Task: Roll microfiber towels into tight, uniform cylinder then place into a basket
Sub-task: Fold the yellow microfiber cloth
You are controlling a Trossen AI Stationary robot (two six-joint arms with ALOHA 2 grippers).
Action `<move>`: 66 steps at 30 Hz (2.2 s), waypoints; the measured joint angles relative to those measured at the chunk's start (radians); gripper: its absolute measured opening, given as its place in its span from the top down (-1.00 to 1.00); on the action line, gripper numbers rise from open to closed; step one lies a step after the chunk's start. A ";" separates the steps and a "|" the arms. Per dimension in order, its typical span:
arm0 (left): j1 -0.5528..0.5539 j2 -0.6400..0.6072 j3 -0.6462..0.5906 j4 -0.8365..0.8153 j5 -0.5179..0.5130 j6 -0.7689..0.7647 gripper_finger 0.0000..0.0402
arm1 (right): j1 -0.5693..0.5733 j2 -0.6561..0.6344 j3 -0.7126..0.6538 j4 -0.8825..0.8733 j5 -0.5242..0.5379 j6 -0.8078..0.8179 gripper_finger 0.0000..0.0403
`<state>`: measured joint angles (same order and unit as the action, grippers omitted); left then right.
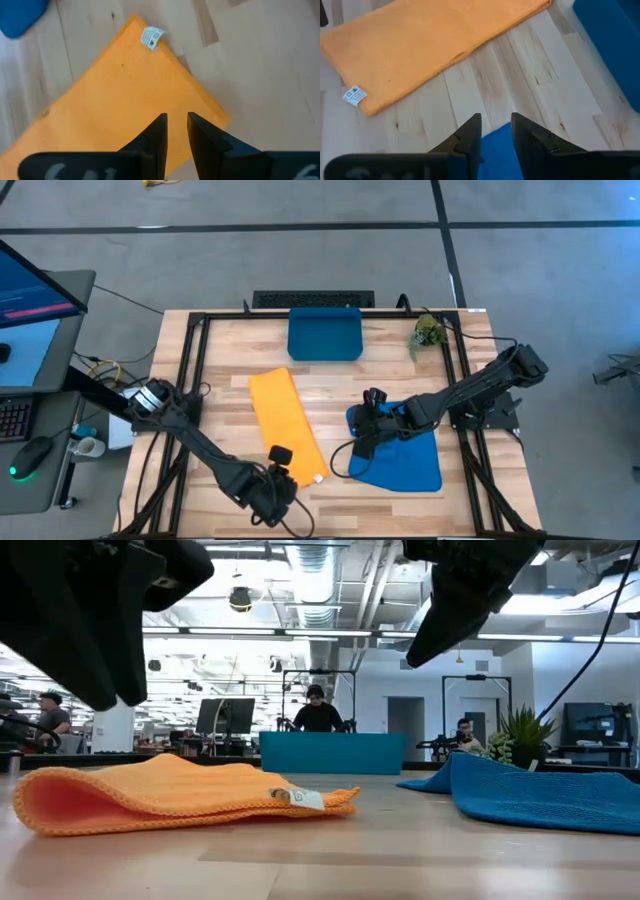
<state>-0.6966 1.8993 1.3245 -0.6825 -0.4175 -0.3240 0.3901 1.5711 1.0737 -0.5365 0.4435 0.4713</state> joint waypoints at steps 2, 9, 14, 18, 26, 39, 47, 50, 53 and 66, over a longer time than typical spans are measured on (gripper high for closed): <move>0.001 0.000 -0.009 0.029 -0.003 -0.049 0.66 | 0.000 0.000 0.000 0.003 0.000 0.000 0.37; 0.001 0.000 -0.112 0.182 0.041 -0.080 0.66 | 0.000 0.000 0.000 0.006 0.000 0.000 0.37; -0.002 0.001 -0.151 0.236 0.088 -0.078 0.66 | 0.000 0.000 0.000 0.006 0.000 0.000 0.37; 0.004 0.001 -0.201 0.250 0.103 -0.101 0.66 | 0.000 0.000 0.000 0.006 0.001 0.000 0.37; 0.027 -0.007 -0.260 0.260 0.111 -0.138 0.66 | 0.000 0.000 0.000 0.006 0.002 0.000 0.37; -0.068 -0.075 -0.192 0.002 0.024 -0.293 0.66 | -0.004 0.000 0.000 0.135 0.002 -0.113 0.37; -0.149 -0.072 -0.184 -0.024 0.012 -0.399 0.66 | 0.020 0.000 0.000 0.217 0.001 -0.143 0.37; -0.170 -0.072 -0.159 -0.027 -0.008 -0.405 0.66 | 0.058 0.000 0.000 0.252 0.000 -0.221 0.37; -0.185 -0.072 -0.112 -0.055 -0.061 -0.389 0.69 | 0.101 0.000 0.000 0.292 0.001 -0.271 0.37; -0.205 -0.070 0.001 -0.063 -0.169 -0.245 0.97 | 0.215 0.146 0.000 0.599 0.003 -0.595 0.37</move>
<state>-0.9012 1.8293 1.3251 -0.7452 -0.5864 -0.5694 0.6053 1.7176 1.0733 0.0623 0.4464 -0.1233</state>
